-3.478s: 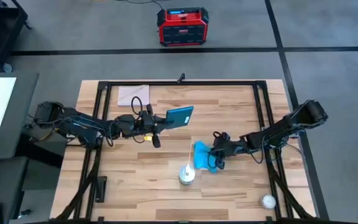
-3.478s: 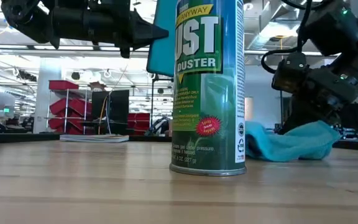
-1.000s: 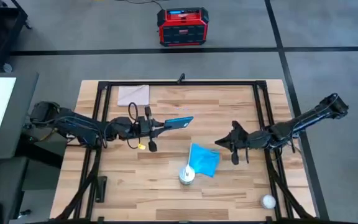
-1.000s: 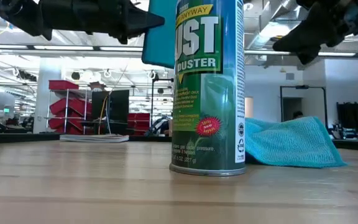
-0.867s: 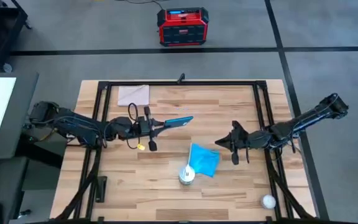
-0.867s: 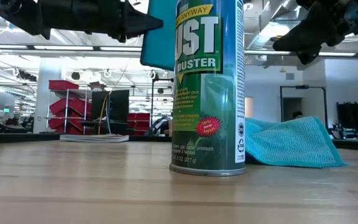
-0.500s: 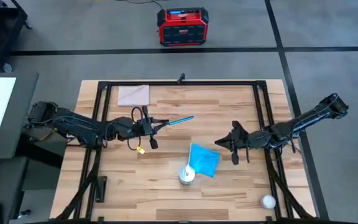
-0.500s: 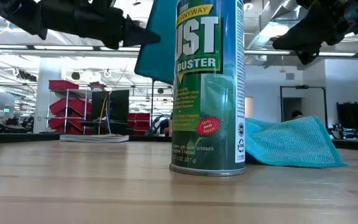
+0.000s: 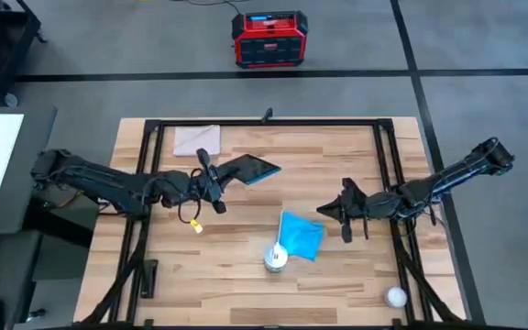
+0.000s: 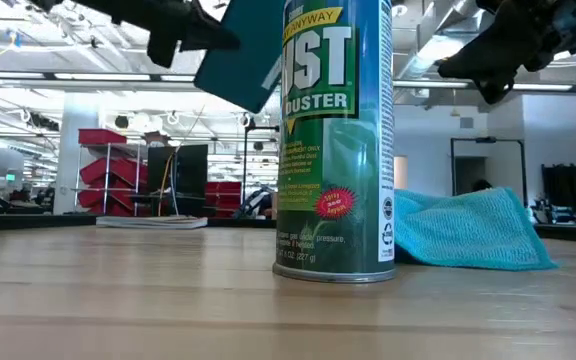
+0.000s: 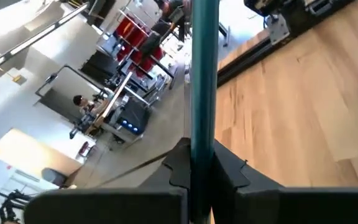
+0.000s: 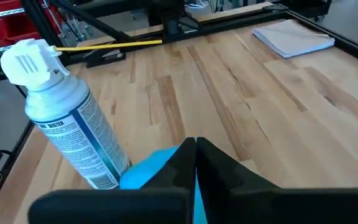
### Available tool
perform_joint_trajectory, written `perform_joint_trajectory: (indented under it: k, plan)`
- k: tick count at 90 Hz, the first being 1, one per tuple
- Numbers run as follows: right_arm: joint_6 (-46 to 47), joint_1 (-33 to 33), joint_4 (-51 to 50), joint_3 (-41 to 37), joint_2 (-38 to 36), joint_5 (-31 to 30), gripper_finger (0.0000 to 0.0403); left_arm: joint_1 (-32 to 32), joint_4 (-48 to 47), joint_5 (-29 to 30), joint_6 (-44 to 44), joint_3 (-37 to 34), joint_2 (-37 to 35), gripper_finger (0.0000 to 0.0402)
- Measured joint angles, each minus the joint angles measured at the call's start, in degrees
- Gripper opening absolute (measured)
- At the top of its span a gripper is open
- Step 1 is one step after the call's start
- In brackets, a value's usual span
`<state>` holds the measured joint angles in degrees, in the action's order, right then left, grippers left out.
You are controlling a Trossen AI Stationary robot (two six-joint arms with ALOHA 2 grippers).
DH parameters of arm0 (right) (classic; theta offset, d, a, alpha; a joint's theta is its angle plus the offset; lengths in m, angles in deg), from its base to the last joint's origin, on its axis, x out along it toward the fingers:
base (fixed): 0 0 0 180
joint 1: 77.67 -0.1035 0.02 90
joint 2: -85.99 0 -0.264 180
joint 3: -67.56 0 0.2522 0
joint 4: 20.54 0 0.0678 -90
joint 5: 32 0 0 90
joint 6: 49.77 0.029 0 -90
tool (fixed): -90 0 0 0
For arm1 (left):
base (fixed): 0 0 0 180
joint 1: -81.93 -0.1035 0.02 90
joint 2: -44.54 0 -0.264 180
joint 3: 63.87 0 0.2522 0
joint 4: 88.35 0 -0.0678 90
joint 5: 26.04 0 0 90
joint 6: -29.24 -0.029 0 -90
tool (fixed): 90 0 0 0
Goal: Apply microfiber cloth
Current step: Spray the front of the green tablet using the white spray bottle
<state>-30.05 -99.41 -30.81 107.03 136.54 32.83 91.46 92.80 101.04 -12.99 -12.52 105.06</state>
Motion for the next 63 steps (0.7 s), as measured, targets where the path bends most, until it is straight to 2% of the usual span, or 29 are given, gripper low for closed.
perform_joint_trajectory:
  k: [38, 63]
  plan:
    - [1.43, 0.00, 0.00, 0.00, 0.00, 1.14, 0.0000, 5.53, -1.42, 10.91, -11.60, 0.63, -0.14, 0.0002]
    - [2.73, 0.46, 0.52, 0.00, 0.00, 1.27, 0.0000, 8.45, 0.17, 11.27, -15.24, 0.71, 2.24, 0.0002]
